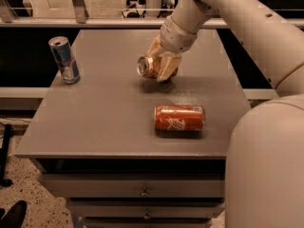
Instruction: Knock orange can over
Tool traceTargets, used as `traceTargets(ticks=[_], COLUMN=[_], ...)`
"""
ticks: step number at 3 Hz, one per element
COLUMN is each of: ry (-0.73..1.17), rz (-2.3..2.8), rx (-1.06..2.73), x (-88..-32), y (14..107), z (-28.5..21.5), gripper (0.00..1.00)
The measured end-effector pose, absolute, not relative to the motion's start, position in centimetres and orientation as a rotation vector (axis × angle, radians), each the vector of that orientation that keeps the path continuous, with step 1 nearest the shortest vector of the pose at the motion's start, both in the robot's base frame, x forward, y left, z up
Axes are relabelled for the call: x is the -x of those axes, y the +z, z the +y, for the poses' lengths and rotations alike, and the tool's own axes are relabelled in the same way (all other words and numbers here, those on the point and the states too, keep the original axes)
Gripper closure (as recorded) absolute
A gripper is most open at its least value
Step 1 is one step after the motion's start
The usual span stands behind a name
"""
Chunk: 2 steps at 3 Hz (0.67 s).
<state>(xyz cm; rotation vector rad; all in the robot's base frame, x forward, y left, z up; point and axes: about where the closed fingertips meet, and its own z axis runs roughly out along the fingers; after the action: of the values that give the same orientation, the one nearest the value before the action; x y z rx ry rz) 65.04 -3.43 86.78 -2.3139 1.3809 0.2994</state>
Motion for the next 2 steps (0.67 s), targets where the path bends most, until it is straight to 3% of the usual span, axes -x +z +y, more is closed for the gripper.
traceTargets(ticks=[1, 2], ry=[0.294, 0.291], rz=[1.366, 1.366], rx=[2.321, 2.322], x=[-64.71, -64.7], y=[86.66, 86.65], z=[-2.99, -3.01], gripper=[0.0, 0.0])
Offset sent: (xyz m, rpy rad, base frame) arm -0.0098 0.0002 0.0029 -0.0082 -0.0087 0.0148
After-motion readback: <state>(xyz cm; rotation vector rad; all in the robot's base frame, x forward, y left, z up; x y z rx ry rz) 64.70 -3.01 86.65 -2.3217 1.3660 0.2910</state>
